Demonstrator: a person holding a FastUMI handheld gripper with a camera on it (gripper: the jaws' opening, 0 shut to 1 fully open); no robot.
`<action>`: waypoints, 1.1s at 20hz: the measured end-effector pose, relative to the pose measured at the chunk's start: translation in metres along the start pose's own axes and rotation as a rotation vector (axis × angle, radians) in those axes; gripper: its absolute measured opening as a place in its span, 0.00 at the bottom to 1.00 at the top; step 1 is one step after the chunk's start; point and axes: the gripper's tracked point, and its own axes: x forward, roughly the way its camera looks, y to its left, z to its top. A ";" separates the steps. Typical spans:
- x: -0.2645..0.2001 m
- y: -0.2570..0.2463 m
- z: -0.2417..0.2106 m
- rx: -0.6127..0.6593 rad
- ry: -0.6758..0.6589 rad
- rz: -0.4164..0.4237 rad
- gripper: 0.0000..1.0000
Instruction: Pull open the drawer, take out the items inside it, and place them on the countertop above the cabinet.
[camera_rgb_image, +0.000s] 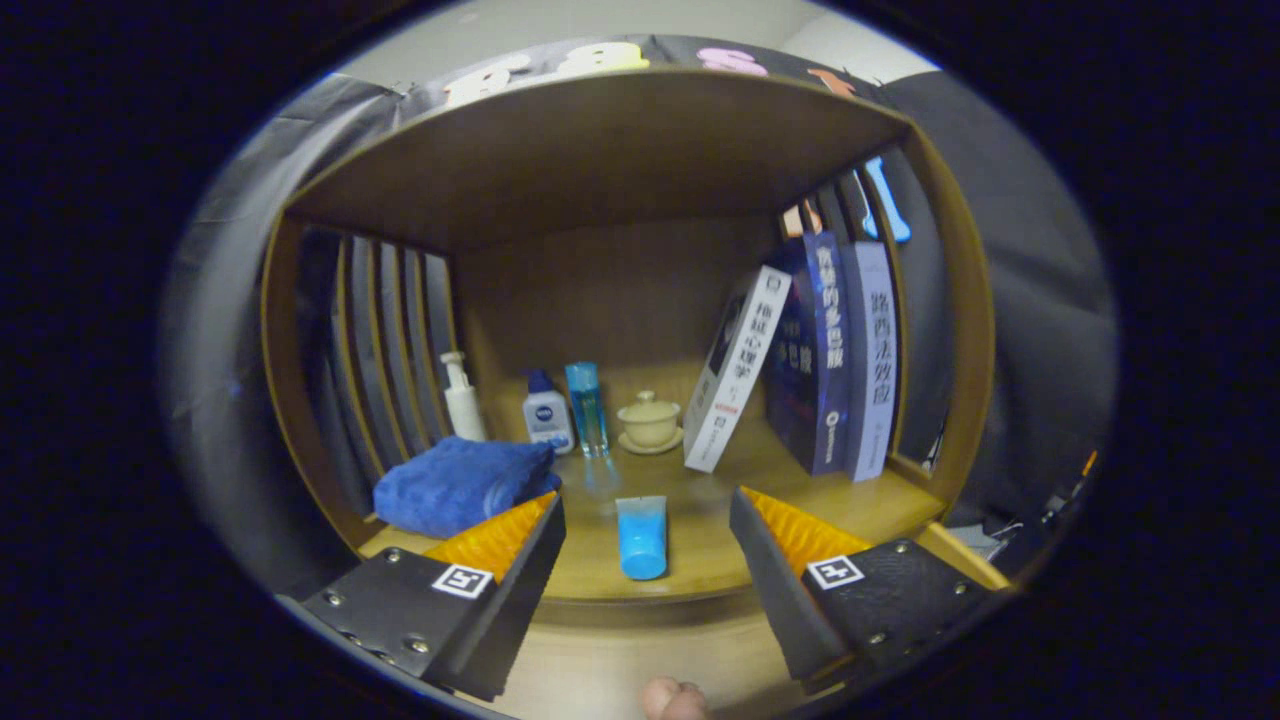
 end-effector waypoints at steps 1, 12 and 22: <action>-0.016 0.002 0.015 -0.013 -0.020 0.010 0.99; -0.193 -0.022 0.067 -0.063 -0.208 0.003 0.99; -0.242 -0.043 -0.021 -0.088 -0.202 -0.060 0.98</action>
